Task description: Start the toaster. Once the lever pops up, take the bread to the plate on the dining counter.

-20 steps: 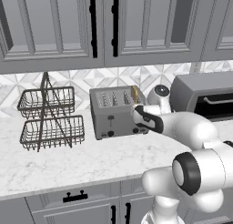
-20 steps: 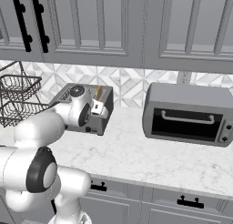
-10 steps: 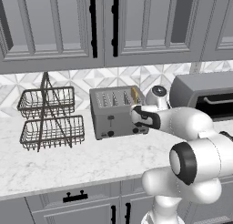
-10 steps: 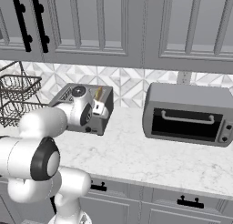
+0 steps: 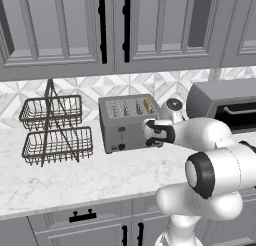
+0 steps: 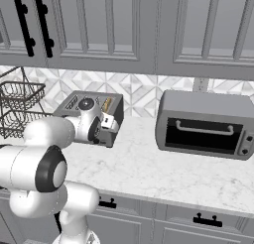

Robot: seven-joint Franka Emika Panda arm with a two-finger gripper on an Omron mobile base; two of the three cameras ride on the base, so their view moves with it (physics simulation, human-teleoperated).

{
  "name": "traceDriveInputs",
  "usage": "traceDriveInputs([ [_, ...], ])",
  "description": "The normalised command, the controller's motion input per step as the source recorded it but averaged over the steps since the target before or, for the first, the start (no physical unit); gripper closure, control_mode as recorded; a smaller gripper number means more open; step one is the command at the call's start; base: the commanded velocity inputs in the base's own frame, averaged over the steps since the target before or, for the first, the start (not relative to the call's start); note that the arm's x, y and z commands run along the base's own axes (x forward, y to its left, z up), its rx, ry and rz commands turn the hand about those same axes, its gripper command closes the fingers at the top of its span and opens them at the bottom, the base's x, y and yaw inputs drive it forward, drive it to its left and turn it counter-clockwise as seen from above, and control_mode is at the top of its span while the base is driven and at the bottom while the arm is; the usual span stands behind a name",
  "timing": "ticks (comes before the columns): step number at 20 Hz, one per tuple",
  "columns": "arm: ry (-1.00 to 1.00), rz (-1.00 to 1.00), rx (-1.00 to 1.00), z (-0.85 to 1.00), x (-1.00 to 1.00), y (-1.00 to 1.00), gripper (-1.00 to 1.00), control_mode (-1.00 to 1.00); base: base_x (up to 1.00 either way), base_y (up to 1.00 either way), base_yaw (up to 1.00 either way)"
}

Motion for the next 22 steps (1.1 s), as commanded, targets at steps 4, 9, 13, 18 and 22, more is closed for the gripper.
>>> traceDriveInputs([
  [4, 0.00, 0.00, 0.00, -0.21, 0.00, 0.00, -1.00, -1.00, 0.00, 0.00, 0.00],
  [9, 0.00, 0.00, 0.00, -0.22, 0.00, 0.00, -1.00, -1.00, 0.00, 0.00, 0.00],
  [13, 0.00, 0.00, 0.00, -0.13, 0.00, 0.00, -1.00, -1.00, 0.00, 0.00, 0.00],
  [18, 0.00, 0.00, 0.00, -0.10, -0.01, -0.02, -1.00, -1.00, 0.00, 0.00, 0.00],
  [22, 0.00, 0.00, 0.00, -0.11, -0.06, -0.08, -1.00, -1.00, 0.00, 0.00, 0.00],
])
